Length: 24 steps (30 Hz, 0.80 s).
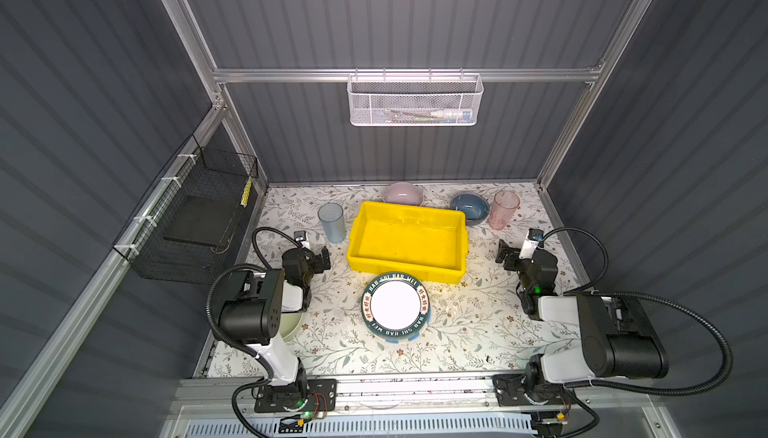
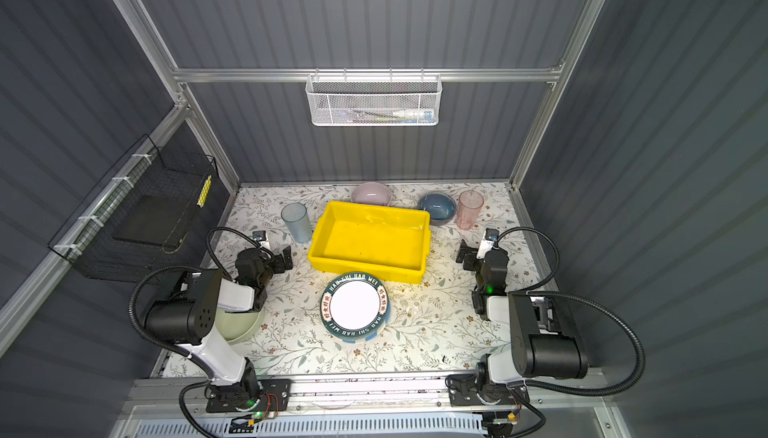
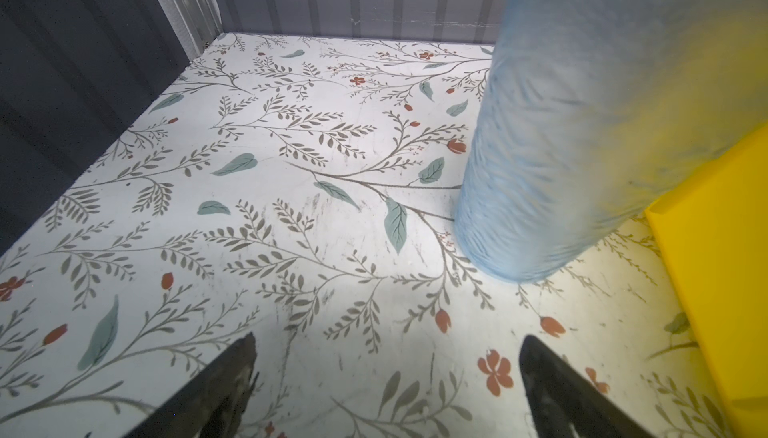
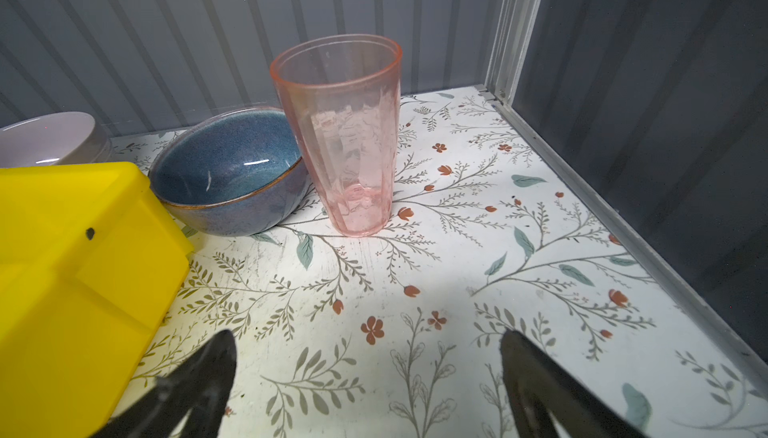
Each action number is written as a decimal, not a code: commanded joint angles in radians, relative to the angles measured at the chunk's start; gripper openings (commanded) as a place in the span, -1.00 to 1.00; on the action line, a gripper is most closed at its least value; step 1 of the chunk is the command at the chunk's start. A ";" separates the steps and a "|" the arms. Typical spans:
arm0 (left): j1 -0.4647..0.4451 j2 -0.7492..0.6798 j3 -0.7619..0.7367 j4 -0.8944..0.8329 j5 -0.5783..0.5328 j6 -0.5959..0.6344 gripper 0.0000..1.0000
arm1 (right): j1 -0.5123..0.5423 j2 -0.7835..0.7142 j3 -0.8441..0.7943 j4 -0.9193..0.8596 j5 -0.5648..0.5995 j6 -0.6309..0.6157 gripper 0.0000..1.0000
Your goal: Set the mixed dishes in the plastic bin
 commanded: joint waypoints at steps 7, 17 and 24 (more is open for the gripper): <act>-0.005 0.003 0.013 0.005 0.014 0.025 0.99 | 0.001 -0.001 0.015 0.007 -0.004 -0.010 0.98; -0.006 -0.107 0.015 -0.096 0.020 0.023 1.00 | 0.002 -0.090 0.026 -0.092 0.071 0.017 0.98; -0.017 -0.276 0.042 -0.323 0.048 -0.005 0.99 | 0.012 -0.230 0.109 -0.427 0.111 0.070 0.98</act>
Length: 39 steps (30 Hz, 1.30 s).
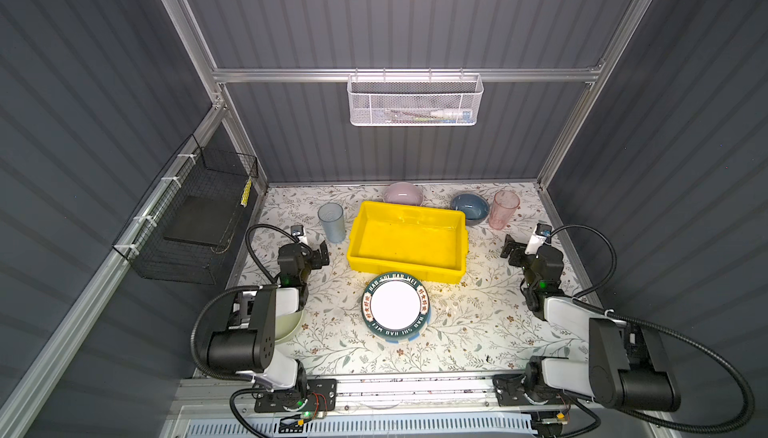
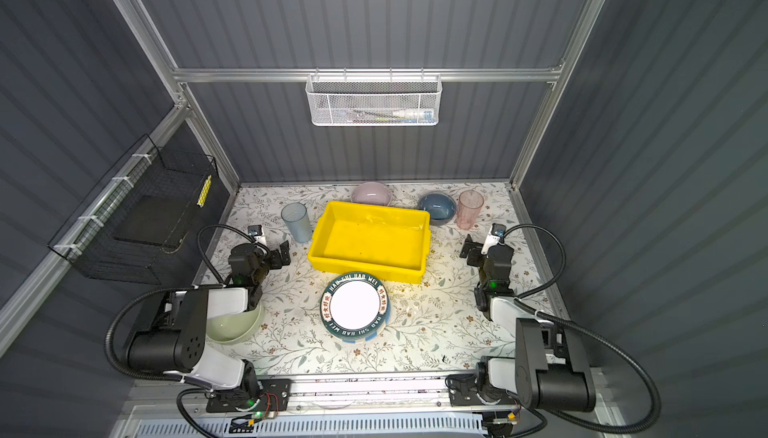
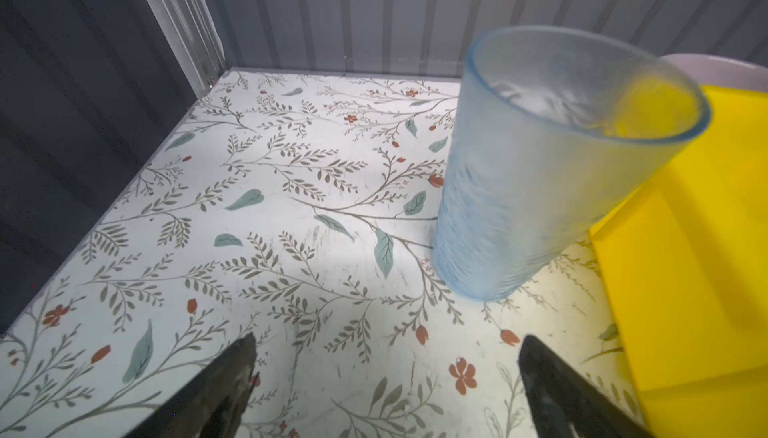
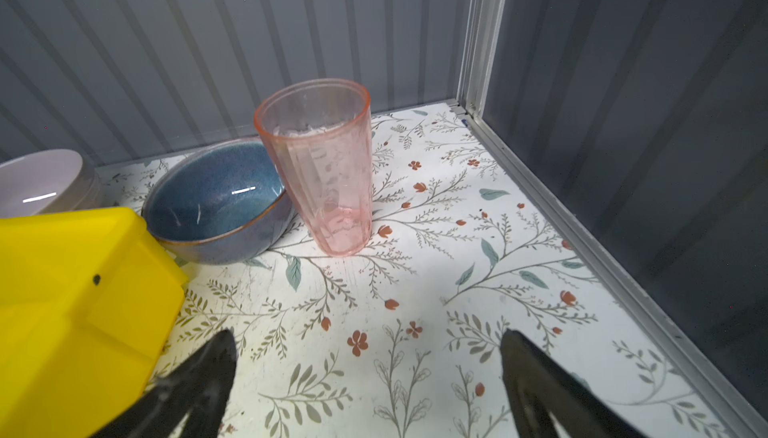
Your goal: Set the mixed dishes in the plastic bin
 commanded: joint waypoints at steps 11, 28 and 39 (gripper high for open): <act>-0.069 -0.262 0.241 -0.643 -0.055 -0.186 0.99 | 0.059 -0.250 0.222 -0.627 -0.066 0.129 0.97; -0.175 -0.309 0.615 -1.499 0.399 -0.206 0.91 | 0.158 -0.338 0.477 -1.181 -0.392 0.302 0.89; -0.206 -0.448 0.384 -1.432 0.539 -0.360 0.74 | 0.392 -0.337 0.456 -1.266 -0.493 0.271 0.86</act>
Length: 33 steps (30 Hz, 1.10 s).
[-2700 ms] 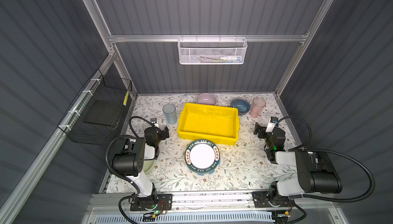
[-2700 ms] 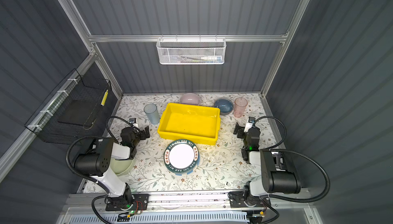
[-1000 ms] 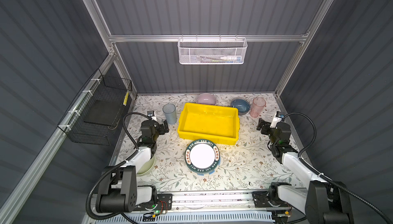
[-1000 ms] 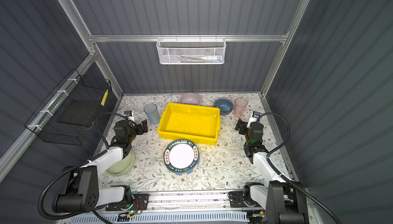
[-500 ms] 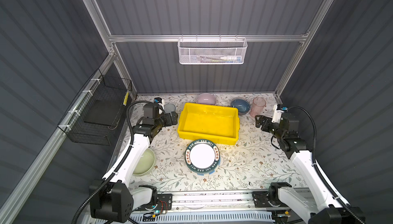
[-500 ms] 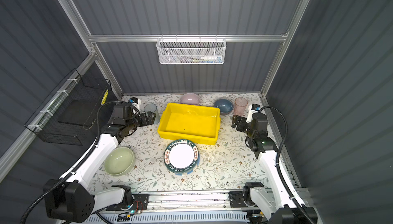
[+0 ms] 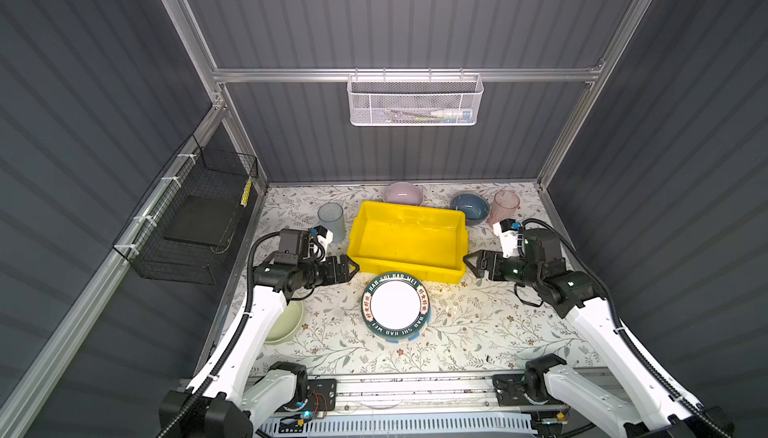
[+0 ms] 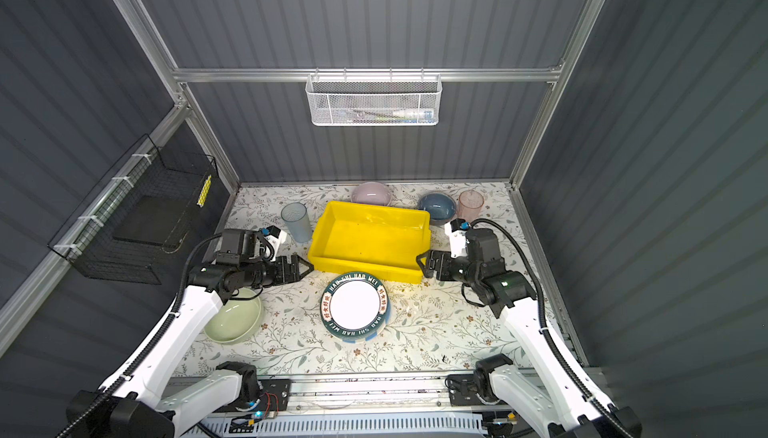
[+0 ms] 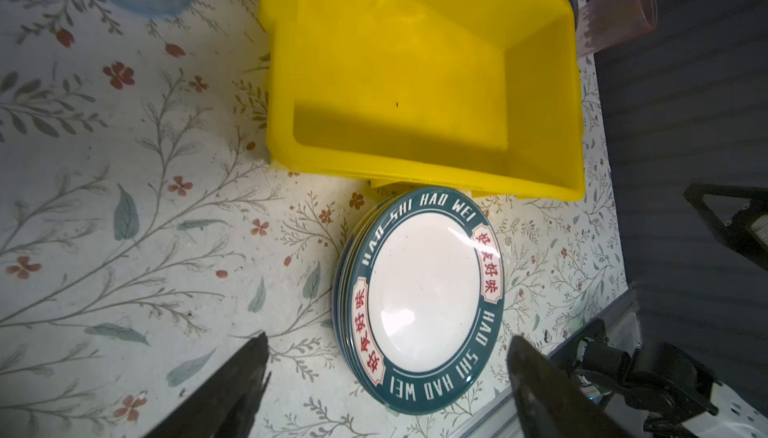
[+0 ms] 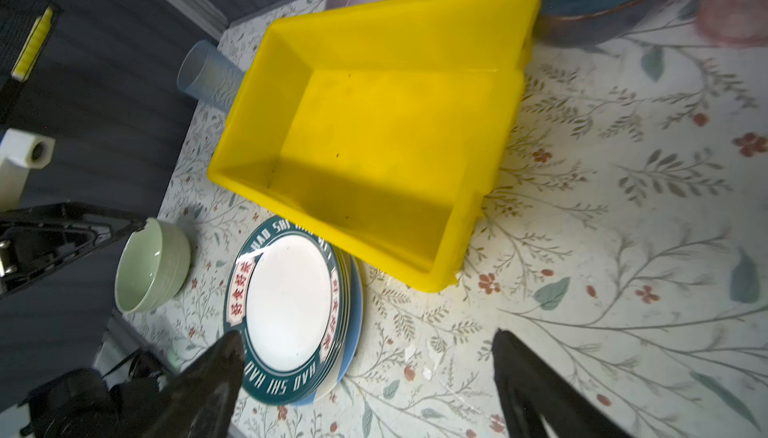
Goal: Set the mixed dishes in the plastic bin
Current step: 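Move both grippers to opposite rims of the green-rimmed plate stack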
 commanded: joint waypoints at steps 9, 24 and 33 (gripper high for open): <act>-0.065 0.010 -0.069 -0.064 0.035 -0.050 0.42 | 0.122 0.035 -0.128 0.021 -0.129 0.016 0.76; -0.182 0.099 -0.176 0.111 -0.047 -0.126 -0.04 | 0.332 0.075 -0.257 0.292 0.161 0.169 0.44; -0.198 0.136 -0.215 0.169 -0.056 -0.107 -0.26 | 0.404 0.162 -0.284 0.375 0.192 0.223 0.33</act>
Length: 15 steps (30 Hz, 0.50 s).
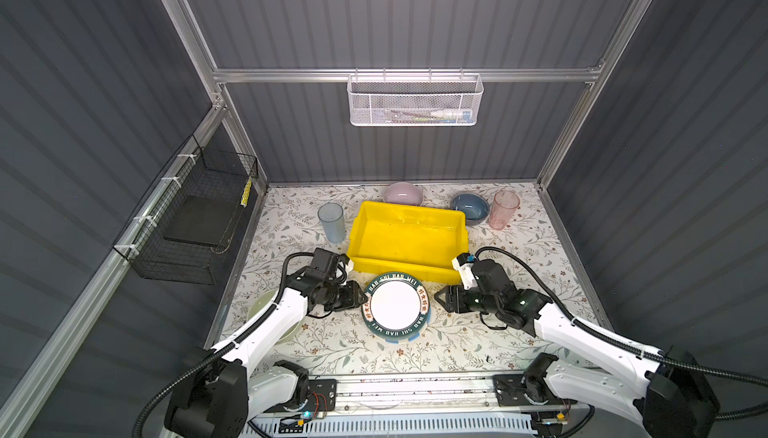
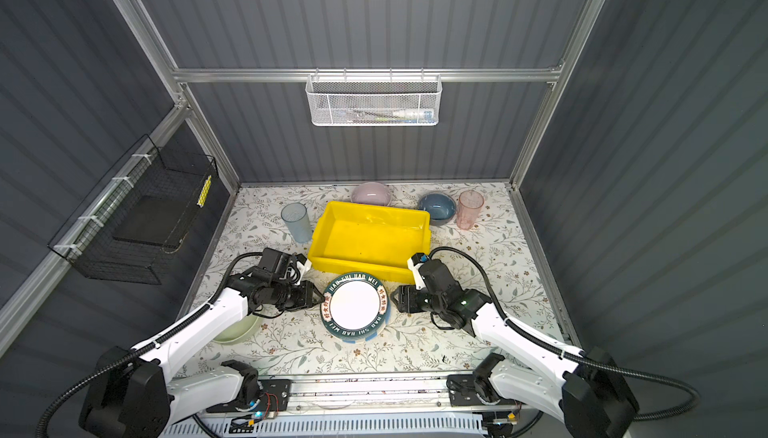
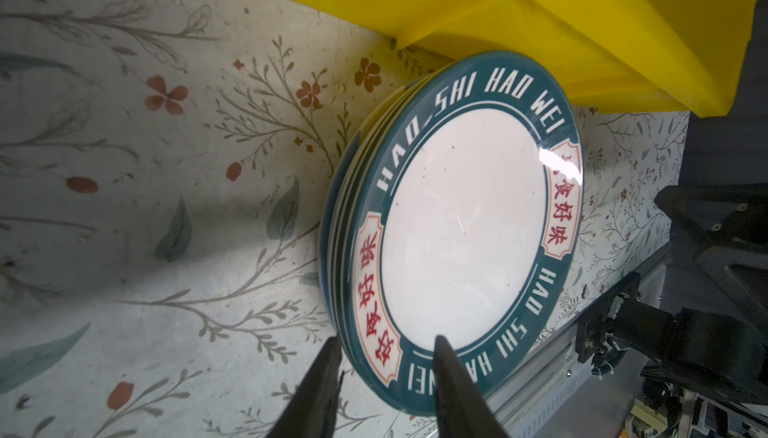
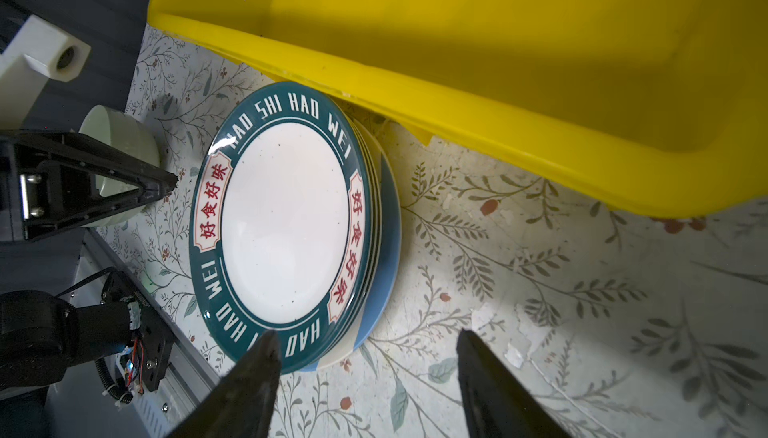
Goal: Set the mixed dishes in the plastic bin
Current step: 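Move both grippers to opposite rims of the green-rimmed plate stack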
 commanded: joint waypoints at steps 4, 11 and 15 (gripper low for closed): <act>-0.009 0.061 -0.011 0.014 -0.028 0.015 -0.34 | 0.048 0.091 0.001 0.070 0.037 0.052 0.24; -0.017 0.084 -0.011 0.013 -0.044 0.019 -0.43 | 0.086 0.162 0.015 0.080 0.075 0.082 0.10; -0.019 0.091 -0.016 0.021 -0.046 0.015 -0.49 | 0.097 0.184 0.022 0.095 0.070 0.093 0.04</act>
